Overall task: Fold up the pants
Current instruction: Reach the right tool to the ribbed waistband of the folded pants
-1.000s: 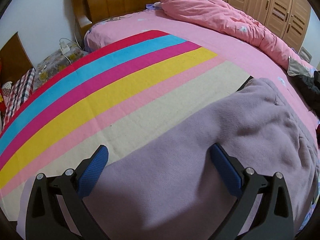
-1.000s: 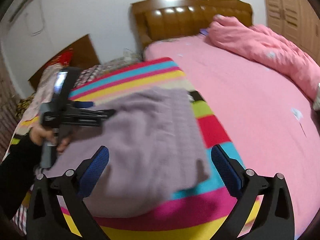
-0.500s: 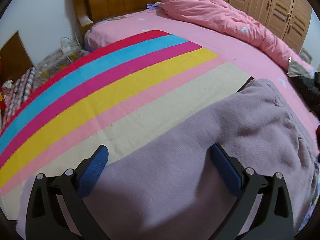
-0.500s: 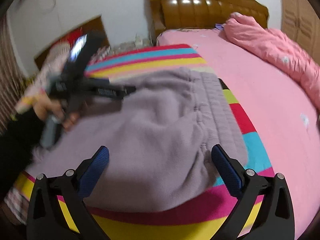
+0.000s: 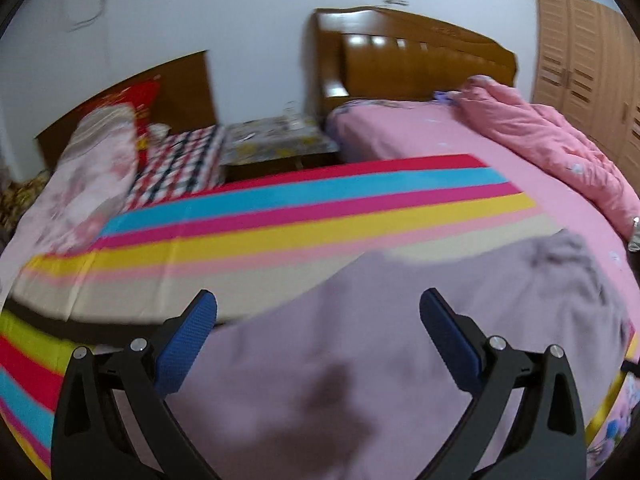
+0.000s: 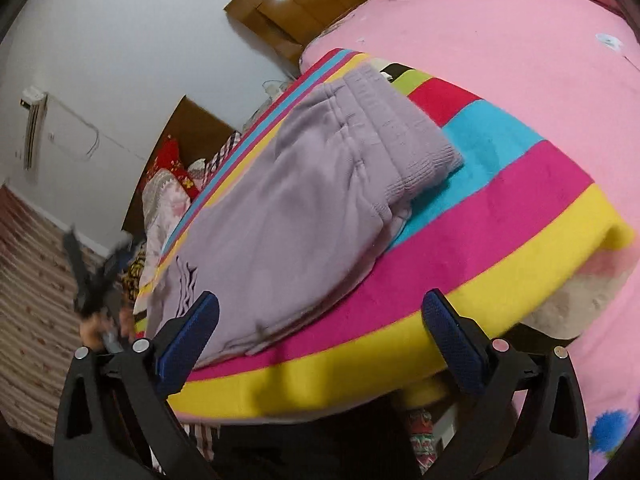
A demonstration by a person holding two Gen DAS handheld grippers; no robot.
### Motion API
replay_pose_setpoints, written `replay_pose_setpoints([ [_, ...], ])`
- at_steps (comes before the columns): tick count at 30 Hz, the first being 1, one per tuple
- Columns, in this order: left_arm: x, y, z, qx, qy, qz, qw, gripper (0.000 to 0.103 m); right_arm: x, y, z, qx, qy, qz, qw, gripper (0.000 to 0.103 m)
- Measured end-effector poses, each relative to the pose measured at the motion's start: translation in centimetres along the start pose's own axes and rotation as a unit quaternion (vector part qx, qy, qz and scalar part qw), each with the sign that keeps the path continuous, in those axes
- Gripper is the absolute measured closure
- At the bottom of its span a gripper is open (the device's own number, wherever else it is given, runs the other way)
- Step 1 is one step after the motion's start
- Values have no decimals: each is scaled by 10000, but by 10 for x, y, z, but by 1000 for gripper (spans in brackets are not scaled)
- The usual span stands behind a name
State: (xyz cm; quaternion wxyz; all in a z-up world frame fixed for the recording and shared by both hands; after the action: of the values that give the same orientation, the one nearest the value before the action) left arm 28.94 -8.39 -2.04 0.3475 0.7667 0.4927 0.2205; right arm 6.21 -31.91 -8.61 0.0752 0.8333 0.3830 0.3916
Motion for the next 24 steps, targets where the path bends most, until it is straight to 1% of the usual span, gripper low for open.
replay_pose_setpoints([
  [2,13,-23,-7,0,28,-97,9999,2,4,11,4,-139,14,46,9999,4],
  [3,13,-33,-8,38,41,-102,9999,2,4,16,7,-160,21,100,9998,4],
  [4,15,-42,-6,119,54,-95,9999,2,4,22,10,-128,20,165,9998,4],
  [6,17,-64,3,435,99,35,9990,2,4,24,22,57,58,330,9994,4],
  [7,18,-72,6,518,127,120,9985,2,7,27,24,97,102,307,9994,4],
  [8,16,-80,9,582,118,200,9980,2,9,30,29,182,54,247,9995,4],
  [10,17,-90,14,668,-13,174,9976,2,14,35,36,275,-63,180,9994,4],
  [13,22,-93,18,775,-287,-122,9965,2,13,40,38,236,-113,351,9990,4],
  [14,23,-93,18,797,-345,-178,9961,2,11,38,38,246,-249,373,9987,7],
  [16,23,-92,19,785,-368,-180,9961,2,10,33,37,369,-433,224,9981,8],
  [18,19,-93,19,747,-319,-121,9966,2,13,25,39,596,-599,9,9964,7],
  [19,20,-92,20,741,-308,-118,9967,2,14,22,39,655,-588,-40,9961,9],
  [20,19,-92,21,741,-314,-130,9967,2,19,19,41,714,-508,-102,9961,13],
  [21,19,-91,21,746,-332,-144,9966,2,23,17,44,708,-544,-236,9957,13],
  [22,19,-92,21,753,-361,-159,9964,2,25,16,45,651,-634,-330,9953,16],
  [23,19,-91,22,756,-371,-165,9963,2,25,16,46,564,-682,-341,9955,17],
  [24,19,-90,23,757,-375,-169,9963,2,24,18,46,487,-616,-236,9966,17],
])
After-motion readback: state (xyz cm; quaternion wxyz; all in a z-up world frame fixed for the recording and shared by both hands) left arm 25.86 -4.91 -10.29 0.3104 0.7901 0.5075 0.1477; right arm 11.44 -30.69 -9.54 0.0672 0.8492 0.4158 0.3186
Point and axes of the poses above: each gripper's, at about its wrist camera, not at the fingertips, and z roughly the way its jaws point, x to its left, y to its top, the point moved 10 cm from there along z, roughly the way its jaws point, and after that the axes turned 4 degrees about -y, right-handed, at the moved point
